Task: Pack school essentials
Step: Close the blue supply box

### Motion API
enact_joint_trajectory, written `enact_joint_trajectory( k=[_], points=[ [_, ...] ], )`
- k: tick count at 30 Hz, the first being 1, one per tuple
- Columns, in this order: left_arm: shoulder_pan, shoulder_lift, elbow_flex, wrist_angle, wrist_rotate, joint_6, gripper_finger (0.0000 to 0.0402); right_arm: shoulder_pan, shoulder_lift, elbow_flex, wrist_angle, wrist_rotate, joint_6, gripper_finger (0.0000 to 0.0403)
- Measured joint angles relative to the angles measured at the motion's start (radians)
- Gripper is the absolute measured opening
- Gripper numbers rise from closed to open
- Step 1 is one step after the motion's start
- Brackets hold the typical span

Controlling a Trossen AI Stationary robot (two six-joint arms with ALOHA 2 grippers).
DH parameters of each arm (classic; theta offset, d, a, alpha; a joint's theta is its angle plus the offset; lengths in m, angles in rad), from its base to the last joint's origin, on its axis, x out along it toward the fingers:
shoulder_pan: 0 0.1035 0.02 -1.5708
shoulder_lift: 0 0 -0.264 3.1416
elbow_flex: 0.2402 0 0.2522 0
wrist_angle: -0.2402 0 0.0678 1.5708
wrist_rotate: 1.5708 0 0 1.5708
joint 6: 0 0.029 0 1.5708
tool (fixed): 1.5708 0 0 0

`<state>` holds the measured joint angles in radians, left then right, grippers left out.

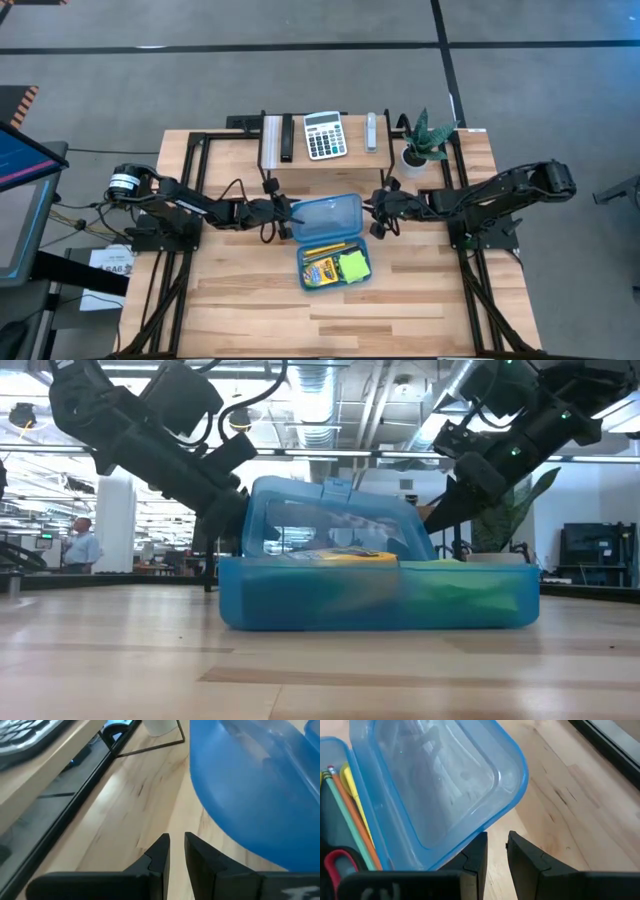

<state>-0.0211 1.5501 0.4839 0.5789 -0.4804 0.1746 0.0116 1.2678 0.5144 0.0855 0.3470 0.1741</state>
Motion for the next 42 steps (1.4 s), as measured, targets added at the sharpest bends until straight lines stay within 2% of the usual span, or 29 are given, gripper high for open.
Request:
enact_joint_trajectory(
  k=[12,21,29,37,42],
  points=[
    [-0.009,0.000,0.000,-0.002,-0.003,0.051,0.0047,-0.017,0.000,0.001,-0.119,0.060,-0.002,0.0098],
    [-0.010,0.000,0.000,0.017,-0.002,0.086,0.0047,-0.087,0.000,0.000,-0.092,0.071,-0.025,0.0098],
    [-0.041,0.000,0.007,0.048,-0.002,0.151,0.0047,-0.134,0.000,0.000,-0.028,-0.006,-0.044,0.0098],
    [-0.071,0.000,0.061,0.043,-0.007,0.206,0.0048,-0.109,-0.001,0.033,-0.016,-0.091,-0.051,0.0098],
    [-0.098,0.000,0.076,0.040,-0.055,0.232,0.0048,-0.055,-0.001,0.079,-0.022,-0.139,-0.054,0.0098]
  ],
)
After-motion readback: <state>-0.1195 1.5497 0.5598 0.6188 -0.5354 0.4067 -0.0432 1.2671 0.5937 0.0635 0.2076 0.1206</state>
